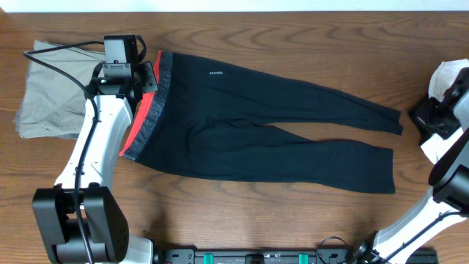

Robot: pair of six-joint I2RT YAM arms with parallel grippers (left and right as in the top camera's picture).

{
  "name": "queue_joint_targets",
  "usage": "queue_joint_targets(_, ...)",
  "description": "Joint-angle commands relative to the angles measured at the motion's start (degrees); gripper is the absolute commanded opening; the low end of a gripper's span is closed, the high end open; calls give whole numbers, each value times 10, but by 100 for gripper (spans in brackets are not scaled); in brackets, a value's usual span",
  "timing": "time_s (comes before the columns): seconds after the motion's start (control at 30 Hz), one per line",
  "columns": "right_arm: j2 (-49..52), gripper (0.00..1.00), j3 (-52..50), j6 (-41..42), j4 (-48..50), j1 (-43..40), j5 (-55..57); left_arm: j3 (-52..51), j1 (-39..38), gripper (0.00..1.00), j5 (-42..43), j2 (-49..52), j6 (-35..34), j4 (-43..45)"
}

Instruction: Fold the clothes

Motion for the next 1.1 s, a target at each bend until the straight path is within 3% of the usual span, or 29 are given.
queue_joint_targets(0.0,7,1,30,14,-20,2,-4,4,3,56,-5,3,7,-3)
queue_joint_targets(0.17,-36,4,59,-7,-46,28,-49,4,3,56,-5,3,7,-4)
queue_joint_targets(0.27,-46,33,60,-27,-45,47,-58,4,3,56,-5,3,7,-4)
queue_joint_targets(0.4,-36,45,60,-50,-47,71,-67,4,3,56,-5,3,7,-4)
queue_joint_targets(1.07,28,45,60,-98,-41,111,-63,1,3,56,-5,3,7,-12)
